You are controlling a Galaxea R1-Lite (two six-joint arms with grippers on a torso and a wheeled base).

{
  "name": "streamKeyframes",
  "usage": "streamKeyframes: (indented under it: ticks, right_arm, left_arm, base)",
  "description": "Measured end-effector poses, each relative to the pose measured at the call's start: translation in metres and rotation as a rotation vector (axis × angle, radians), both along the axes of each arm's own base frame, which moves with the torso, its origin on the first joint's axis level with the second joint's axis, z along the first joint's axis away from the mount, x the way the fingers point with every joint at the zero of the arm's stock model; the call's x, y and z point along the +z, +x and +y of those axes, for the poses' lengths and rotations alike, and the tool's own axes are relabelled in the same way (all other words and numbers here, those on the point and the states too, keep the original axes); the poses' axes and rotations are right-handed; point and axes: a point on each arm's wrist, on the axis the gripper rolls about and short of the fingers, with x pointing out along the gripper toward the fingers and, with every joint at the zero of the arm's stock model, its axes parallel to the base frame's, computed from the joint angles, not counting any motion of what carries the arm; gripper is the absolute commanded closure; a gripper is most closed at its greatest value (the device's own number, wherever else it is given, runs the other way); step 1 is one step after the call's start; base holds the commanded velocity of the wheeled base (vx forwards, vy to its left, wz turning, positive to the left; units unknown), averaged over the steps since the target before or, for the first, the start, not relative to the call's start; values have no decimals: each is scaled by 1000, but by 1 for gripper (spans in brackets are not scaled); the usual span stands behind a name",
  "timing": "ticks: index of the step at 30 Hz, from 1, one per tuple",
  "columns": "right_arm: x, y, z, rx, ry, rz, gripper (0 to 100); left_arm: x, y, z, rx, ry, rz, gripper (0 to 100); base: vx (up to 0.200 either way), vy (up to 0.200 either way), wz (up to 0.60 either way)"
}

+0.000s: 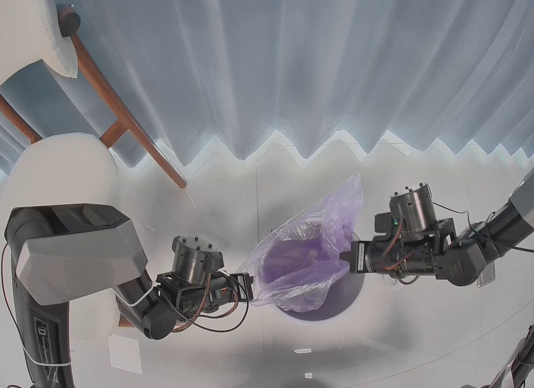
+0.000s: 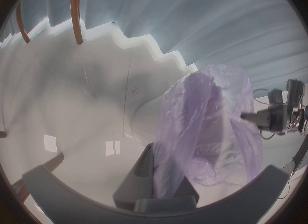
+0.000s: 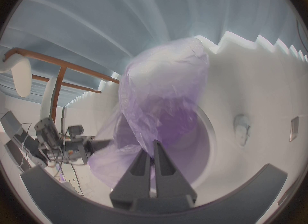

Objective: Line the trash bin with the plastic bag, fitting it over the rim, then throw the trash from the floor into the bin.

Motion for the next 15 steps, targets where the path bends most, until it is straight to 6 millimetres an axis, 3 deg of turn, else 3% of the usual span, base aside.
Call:
streamKeyframes:
  ticks: [3,8,15]
  right_arm:
    - [-8,-17,-9,-11,-6,24,100]
    - [-8,-27,-15,-30,41,-56,100]
    - [-9,-26,-16,-52,64,-67,100]
  left_arm:
    - [1,0,0,-3,-16,-43,100]
    - [1,3,3,-3,-38,-92,100]
    - [-3,3,7,-1,-36,-94,100]
  base:
    - [0,0,0]
    - [-200,0,0]
    - [-200,0,0]
